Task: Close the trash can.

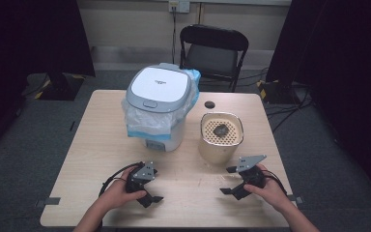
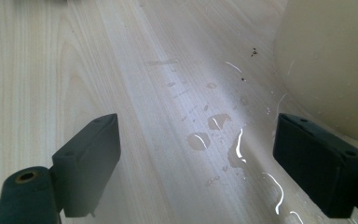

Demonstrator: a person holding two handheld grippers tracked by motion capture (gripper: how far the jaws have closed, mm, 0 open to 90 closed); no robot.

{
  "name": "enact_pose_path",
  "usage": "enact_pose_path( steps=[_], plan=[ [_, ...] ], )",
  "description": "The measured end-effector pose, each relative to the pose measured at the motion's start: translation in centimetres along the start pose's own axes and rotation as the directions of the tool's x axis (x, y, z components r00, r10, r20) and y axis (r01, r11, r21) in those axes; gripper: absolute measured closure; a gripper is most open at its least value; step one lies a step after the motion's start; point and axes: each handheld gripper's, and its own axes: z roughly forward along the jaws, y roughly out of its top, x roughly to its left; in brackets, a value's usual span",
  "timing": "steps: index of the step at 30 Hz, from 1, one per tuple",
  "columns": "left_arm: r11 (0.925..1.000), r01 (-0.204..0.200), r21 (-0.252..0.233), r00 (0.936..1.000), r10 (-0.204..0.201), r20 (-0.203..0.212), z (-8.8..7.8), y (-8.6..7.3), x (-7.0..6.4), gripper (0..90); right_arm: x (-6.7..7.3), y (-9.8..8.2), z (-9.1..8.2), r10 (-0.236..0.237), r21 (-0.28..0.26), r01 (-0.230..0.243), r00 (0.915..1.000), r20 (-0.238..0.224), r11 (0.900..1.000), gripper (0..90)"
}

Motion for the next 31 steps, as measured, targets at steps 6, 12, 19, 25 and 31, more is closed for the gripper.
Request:
enact_pose_path(
  steps=[6, 12, 19, 25, 31],
  plan=[
    [1.0000, 0.000, 0.000, 1.0000, 0.000, 0.000, 0.0, 0.0, 0.0, 0.0, 0.0, -0.2, 0.3, -0.003, 0.008, 0.003, 1.0000, 0.007, 1.000, 14.4],
    [1.0000, 0.000, 0.000, 1.0000, 0.000, 0.000, 0.0, 0.0, 0.0, 0.0, 0.1, -0.6, 0.5, -0.013, 0.024, 0.012, 0.9998, 0.015, 1.000, 14.4],
    [1.0000, 0.000, 0.000, 1.0000, 0.000, 0.000, 0.0, 0.0, 0.0, 0.0, 0.0, -1.1, 0.6, -0.023, 0.028, 0.022, 0.9995, 0.022, 0.999, 14.4],
    [1.0000, 0.000, 0.000, 1.0000, 0.000, 0.000, 0.0, 0.0, 0.0, 0.0, -0.1, -1.6, 0.6, -0.026, 0.039, 0.024, 0.9991, 0.035, 0.999, 14.4],
    [1.0000, -0.001, 0.000, 1.0000, 0.001, 0.000, 0.0, 0.0, 0.0, 0.0, 0.0, -2.0, 0.8, -0.032, 0.041, 0.030, 0.9985, 0.044, 0.999, 14.3]
  ],
)
